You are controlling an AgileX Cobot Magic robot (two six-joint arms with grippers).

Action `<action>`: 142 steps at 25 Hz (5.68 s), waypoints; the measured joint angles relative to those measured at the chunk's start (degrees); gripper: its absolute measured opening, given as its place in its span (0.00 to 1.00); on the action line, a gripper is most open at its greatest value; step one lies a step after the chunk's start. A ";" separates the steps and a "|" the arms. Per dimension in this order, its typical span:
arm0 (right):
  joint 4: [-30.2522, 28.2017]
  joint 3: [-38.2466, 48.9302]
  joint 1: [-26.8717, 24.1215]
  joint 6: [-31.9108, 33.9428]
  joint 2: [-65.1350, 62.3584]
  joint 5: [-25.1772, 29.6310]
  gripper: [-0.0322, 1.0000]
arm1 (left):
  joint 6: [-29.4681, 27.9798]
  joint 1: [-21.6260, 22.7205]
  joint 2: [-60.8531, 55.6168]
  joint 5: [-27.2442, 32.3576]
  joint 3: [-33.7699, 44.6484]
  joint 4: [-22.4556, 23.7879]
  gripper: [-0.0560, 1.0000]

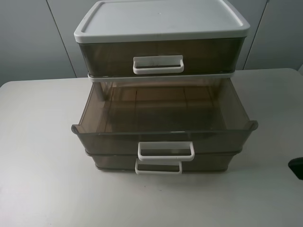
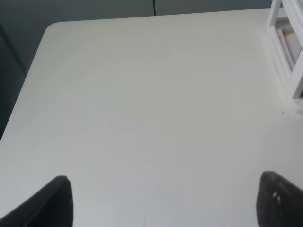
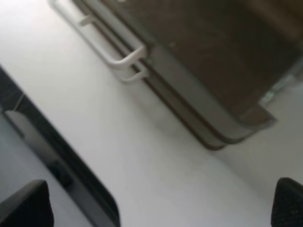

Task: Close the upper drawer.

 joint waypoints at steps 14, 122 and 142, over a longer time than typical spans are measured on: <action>9.80 0.00 13.29 0.39 20.03 -20.29 0.71 | 0.00 0.00 0.00 0.00 0.00 0.00 0.76; -5.69 -4.98 18.84 34.27 36.28 -34.12 0.71 | 0.00 0.00 0.00 0.00 0.00 0.10 0.76; -11.07 -2.77 -25.33 20.54 6.28 -9.37 0.71 | 0.00 0.00 0.00 0.00 0.00 0.10 0.76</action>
